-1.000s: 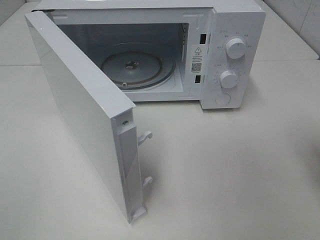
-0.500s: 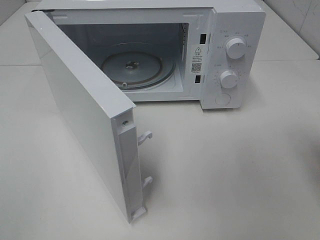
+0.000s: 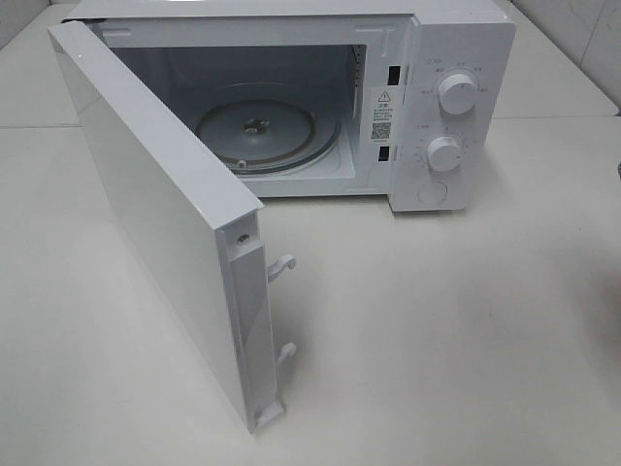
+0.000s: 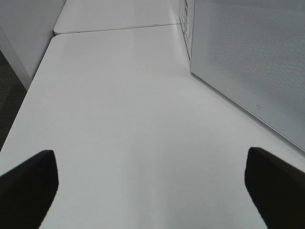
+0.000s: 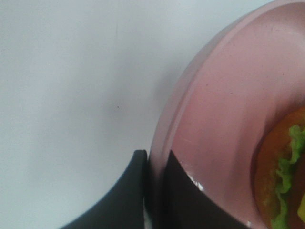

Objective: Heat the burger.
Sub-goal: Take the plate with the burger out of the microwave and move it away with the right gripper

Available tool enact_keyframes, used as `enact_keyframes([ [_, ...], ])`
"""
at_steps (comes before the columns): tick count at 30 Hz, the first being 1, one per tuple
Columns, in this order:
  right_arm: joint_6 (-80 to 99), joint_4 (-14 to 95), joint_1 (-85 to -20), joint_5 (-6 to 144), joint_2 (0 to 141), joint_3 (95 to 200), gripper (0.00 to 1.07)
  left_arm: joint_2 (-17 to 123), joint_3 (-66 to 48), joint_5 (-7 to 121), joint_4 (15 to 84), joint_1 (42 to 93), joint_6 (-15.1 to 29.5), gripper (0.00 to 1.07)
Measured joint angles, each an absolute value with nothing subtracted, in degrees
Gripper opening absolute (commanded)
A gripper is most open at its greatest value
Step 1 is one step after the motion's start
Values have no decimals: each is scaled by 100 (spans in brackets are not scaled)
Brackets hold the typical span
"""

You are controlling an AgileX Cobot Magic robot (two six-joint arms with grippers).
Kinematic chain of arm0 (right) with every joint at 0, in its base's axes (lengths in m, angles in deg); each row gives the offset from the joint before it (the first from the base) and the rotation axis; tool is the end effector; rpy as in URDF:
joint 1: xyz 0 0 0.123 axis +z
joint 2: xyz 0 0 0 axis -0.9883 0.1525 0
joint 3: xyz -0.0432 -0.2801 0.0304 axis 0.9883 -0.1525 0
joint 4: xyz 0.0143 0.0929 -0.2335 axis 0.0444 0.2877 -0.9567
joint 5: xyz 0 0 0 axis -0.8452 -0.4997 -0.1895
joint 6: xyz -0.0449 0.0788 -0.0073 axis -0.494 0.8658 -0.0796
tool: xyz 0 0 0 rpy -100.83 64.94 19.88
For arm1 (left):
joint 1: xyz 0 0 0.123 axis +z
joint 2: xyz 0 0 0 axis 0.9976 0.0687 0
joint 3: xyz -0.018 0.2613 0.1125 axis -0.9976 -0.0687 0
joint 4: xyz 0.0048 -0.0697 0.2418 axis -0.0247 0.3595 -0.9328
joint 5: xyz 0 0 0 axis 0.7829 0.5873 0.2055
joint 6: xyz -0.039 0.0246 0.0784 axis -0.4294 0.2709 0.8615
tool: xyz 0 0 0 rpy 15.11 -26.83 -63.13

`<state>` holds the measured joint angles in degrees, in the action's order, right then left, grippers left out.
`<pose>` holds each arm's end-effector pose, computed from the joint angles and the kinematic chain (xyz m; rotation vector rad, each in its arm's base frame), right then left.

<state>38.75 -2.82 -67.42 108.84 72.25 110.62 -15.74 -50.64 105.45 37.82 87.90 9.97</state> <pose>0.2020 0.0113 0.2035 -0.4580 2.5769 -0.5501 -0.0049 -0.0043 0.2794 0.0855 2.0139 0.0302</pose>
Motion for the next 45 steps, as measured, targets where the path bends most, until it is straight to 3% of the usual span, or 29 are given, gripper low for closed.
enact_keyframes([
  [29,5983,-1324,-6742,9733,9569,11074,0,-1574,-5064,10545,3782,8790,997,100],
  [45,6041,-1387,-6748,9423,9758,11079,0,-1574,-5064,10545,3782,8790,997,100],
])
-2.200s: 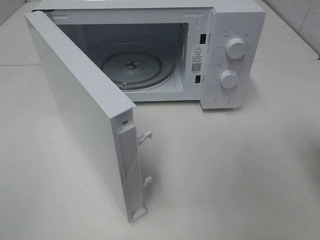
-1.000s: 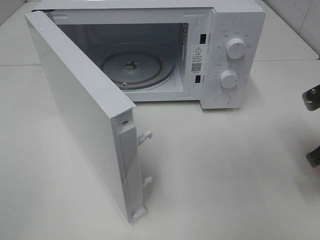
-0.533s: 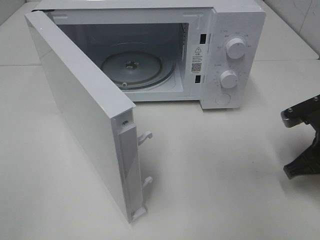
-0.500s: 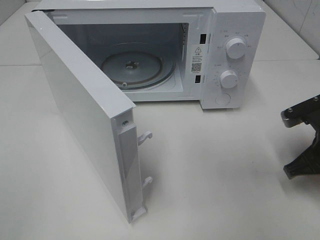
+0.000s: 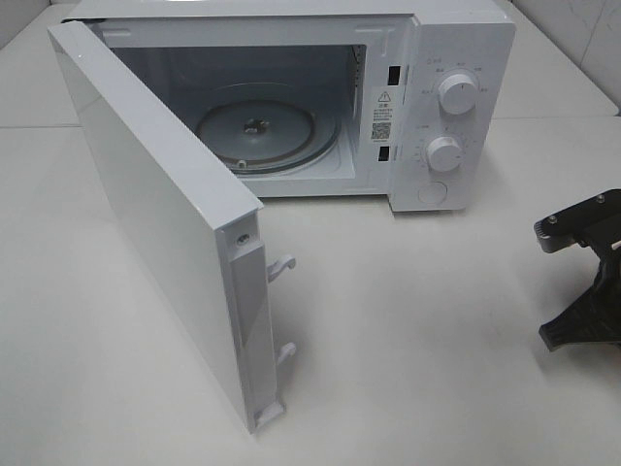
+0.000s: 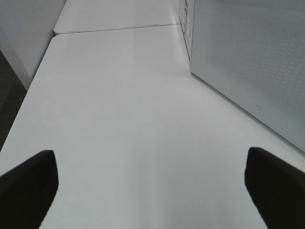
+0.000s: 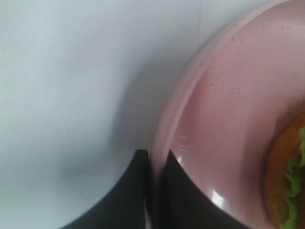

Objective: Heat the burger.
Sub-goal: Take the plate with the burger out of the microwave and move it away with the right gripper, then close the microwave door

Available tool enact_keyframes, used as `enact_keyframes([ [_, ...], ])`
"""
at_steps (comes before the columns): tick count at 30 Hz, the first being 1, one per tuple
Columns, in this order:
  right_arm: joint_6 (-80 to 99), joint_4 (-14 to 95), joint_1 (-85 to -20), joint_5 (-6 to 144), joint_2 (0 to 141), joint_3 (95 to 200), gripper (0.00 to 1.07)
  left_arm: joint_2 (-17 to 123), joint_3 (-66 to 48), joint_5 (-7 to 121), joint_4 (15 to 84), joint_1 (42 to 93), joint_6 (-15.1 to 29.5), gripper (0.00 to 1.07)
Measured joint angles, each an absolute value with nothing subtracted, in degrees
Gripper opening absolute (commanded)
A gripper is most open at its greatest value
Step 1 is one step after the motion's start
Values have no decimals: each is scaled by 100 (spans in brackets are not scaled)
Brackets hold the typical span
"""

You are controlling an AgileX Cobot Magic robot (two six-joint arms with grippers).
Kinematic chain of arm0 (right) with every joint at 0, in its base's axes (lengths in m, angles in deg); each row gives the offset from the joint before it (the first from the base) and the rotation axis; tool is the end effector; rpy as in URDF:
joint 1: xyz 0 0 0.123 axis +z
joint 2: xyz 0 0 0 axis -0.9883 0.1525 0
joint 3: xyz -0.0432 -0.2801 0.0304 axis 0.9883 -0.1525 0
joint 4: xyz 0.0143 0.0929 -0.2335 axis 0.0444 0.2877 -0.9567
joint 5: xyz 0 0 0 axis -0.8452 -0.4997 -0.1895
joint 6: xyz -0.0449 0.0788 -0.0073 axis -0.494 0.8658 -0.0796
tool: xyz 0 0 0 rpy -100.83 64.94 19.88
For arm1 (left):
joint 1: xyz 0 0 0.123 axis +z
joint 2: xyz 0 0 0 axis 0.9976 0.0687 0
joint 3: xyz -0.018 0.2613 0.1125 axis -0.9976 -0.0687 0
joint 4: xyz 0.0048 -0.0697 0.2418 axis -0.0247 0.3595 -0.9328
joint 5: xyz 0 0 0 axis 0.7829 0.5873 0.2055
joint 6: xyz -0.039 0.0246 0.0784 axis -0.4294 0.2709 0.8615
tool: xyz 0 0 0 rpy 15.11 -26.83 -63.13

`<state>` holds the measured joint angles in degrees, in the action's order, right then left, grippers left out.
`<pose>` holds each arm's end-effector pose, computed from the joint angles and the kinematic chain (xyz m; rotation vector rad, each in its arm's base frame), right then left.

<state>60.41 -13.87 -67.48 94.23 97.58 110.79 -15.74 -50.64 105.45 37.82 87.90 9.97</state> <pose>0.2375 0.0296 0.1112 -0.4093 2.7685 -0.4044 -0.0049 -0.0043 0.2794 0.0855 2.0139 0.0302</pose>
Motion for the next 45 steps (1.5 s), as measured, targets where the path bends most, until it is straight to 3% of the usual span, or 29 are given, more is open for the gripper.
enact_keyframes([
  [7,6041,-1387,-6748,9395,9758,11079,6,-1574,-5064,10545,3782,8790,997,100],
  [8,6041,-1387,-6748,9395,9758,11079,14,-1574,-5064,10545,3782,8790,997,100],
  [10,6041,-1387,-6748,9406,9758,11079,19,-1574,-5064,10545,3782,8790,997,100],
  [11,6041,-1399,-6748,9440,9758,11096,31,-1574,-5064,10545,3782,8790,997,100],
  [12,6041,-1399,-6748,9440,9758,11096,31,-1574,-5064,10545,3782,8790,997,100],
  [13,6041,-1416,-6748,9440,9758,11114,46,-1574,-5064,10545,3782,8790,997,100],
  [15,6041,-1428,-6748,9440,9758,11114,51,-1574,-5064,10545,3782,8790,997,100],
  [16,6041,-1433,-6748,9429,9758,11114,64,-1574,-5064,10545,3782,8790,997,100],
  [21,6041,-1370,-6748,9211,9741,11114,79,-1574,-5064,10545,3782,8790,997,100],
  [34,6041,-287,-6748,9440,9179,11394,80,-1574,-5064,10545,3782,8790,997,100],
  [41,5531,498,-6748,10879,8612,12105,80,-1574,-5064,10545,3782,8790,997,100],
  [45,4236,1609,-6748,11984,8326,12758,80,-1574,-5064,10545,3782,8790,997,100],
])
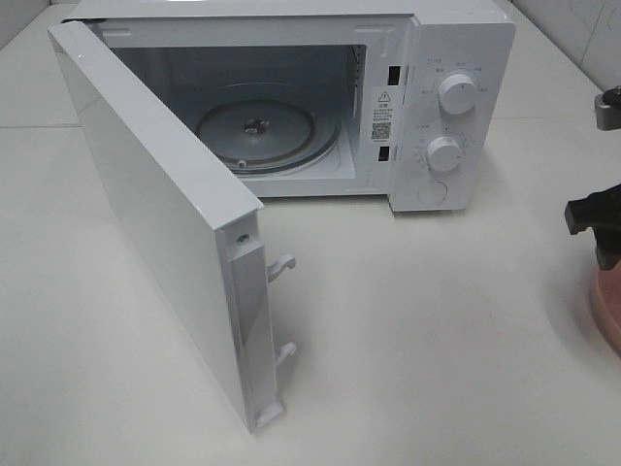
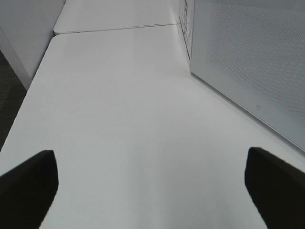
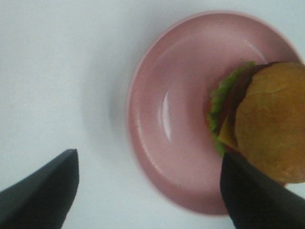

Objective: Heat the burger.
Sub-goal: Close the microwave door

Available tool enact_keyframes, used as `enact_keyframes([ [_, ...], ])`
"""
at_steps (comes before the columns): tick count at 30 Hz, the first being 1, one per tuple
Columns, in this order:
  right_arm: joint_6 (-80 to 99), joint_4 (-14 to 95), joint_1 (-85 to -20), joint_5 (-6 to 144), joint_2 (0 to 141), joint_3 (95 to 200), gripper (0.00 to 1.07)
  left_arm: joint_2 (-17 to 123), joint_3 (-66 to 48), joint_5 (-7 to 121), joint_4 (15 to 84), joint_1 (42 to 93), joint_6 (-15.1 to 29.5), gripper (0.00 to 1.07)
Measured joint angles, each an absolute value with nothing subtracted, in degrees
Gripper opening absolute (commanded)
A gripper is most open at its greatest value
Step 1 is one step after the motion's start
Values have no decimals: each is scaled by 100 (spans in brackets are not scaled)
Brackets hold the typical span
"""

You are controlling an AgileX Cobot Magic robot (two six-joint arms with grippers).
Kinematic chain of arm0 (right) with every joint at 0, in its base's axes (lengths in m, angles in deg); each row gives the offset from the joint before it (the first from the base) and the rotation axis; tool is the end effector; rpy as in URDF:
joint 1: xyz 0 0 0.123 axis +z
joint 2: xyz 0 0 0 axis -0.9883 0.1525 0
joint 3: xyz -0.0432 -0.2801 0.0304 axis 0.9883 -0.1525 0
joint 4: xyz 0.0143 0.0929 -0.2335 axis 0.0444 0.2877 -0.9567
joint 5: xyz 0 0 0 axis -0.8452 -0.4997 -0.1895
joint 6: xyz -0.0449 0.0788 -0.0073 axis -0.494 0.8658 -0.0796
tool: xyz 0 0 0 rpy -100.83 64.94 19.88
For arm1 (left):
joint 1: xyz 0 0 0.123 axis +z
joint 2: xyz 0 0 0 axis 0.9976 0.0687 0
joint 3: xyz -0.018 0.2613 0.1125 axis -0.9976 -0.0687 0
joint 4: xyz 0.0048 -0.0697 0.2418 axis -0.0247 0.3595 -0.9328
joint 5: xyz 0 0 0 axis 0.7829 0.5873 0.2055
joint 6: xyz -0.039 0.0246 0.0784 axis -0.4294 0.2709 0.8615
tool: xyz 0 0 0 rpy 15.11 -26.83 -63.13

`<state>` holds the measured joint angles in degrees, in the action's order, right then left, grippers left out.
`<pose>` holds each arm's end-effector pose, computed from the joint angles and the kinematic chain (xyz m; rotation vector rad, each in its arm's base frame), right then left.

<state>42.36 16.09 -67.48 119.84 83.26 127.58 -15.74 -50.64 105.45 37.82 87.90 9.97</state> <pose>0.2512 0.0328 0.2236 0.0089 2.7765 -0.3368 -0.0049 -0.0043 0.2794 0.0855 2.0139 0.0302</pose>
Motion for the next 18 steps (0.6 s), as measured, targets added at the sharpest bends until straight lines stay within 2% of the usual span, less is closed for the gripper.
enact_keyframes([
  [2,3881,1964,-6748,12162,8268,12884,80,-1574,-5064,10545,3782,8790,997,100],
  [4,2649,3311,-6748,12500,8091,13194,80,-1574,-5064,10545,3782,8790,997,100],
  [5,2649,3311,-6748,12500,8091,13194,80,-1574,-5064,10545,3782,8790,997,100],
  [7,1795,4153,-6748,12534,7936,13308,80,-1574,-5064,10545,3782,8790,997,100],
  [8,1795,4153,-6748,12534,7936,13308,80,-1574,-5064,10545,3782,8790,997,100],
  [10,1216,4852,-6748,12575,7861,13325,80,-1574,-5064,10545,3782,8790,997,100],
  [16,1039,5156,-6748,12575,7781,13325,80,-1574,-5064,10545,3782,8790,997,100],
  [17,1171,5064,-6748,12546,7695,13325,82,-1574,-5064,10545,3782,8790,997,100],
  [18,1371,4858,-6748,12489,7581,13325,88,-1574,-5064,10545,3782,8790,997,100],
])
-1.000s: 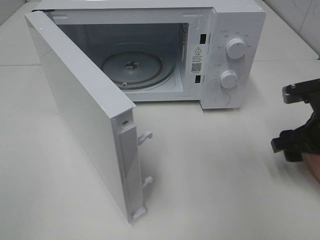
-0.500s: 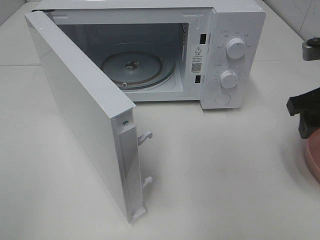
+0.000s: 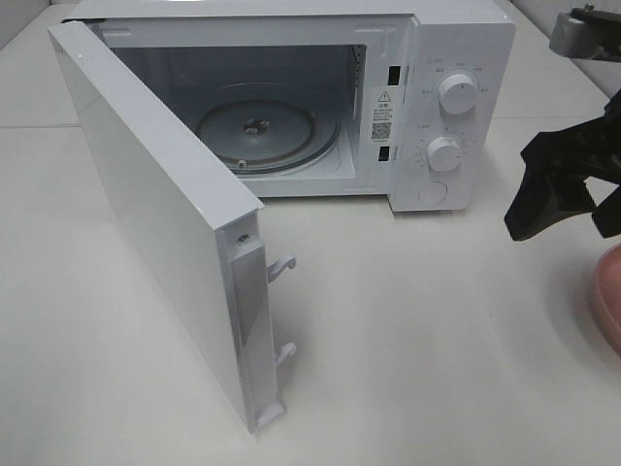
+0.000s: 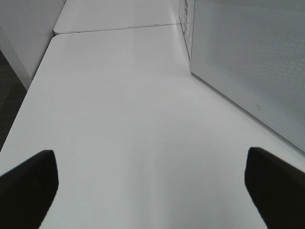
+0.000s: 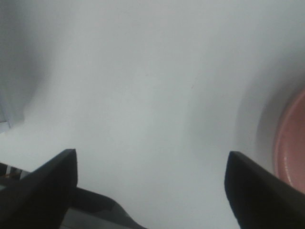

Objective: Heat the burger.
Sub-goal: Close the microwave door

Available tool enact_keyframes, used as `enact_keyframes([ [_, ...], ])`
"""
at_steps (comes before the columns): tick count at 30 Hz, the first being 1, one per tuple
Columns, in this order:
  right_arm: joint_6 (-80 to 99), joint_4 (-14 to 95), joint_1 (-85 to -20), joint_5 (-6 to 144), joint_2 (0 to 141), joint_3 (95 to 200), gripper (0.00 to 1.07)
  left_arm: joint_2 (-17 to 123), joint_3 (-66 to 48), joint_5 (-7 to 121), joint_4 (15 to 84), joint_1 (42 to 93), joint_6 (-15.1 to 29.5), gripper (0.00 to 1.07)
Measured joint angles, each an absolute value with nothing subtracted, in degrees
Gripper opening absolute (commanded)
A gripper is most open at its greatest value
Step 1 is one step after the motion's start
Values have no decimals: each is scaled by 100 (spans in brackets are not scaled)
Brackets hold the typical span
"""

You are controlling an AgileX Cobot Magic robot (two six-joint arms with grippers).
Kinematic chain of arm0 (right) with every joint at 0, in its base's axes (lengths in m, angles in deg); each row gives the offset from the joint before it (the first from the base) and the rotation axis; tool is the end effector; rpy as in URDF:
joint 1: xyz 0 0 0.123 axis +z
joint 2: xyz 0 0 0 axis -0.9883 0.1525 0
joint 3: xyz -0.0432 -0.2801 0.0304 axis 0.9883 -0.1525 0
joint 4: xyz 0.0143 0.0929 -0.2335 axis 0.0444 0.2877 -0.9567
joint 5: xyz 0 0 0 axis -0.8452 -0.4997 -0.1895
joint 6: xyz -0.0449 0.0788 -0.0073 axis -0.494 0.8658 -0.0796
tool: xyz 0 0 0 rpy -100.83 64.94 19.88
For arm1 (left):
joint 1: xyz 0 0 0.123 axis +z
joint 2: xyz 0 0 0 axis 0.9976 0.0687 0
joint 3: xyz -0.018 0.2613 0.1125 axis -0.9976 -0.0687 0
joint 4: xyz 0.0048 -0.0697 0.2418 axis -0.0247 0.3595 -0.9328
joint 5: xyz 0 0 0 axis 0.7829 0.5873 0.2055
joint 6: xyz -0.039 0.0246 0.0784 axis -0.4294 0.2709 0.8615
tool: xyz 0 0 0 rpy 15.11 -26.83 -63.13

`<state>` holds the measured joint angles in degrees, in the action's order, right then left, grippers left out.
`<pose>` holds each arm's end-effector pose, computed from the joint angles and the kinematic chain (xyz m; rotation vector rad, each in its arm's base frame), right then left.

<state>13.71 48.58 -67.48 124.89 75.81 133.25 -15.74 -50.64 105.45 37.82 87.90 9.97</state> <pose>0.2320 0.0671 0.2749 -0.2442 2.7586 0.2382 -0.0049 -0.0043 0.2794 0.0855 2.0139 0.0302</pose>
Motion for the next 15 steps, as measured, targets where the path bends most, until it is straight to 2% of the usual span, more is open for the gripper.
enact_keyframes([
  [1,1371,4858,-6748,12489,7581,13325,88,-1574,-5064,10545,3782,8790,997,100],
  [3,1612,4543,-6805,12483,7323,13320,95,-1574,-5064,10545,3782,8790,997,100],
  [9,1738,3987,-7160,12649,6526,13010,96,-1574,-5064,10545,3782,8790,997,100],
  [15,1743,3889,-7561,12867,5570,12489,96,-1574,-5064,10545,3782,8790,997,100],
])
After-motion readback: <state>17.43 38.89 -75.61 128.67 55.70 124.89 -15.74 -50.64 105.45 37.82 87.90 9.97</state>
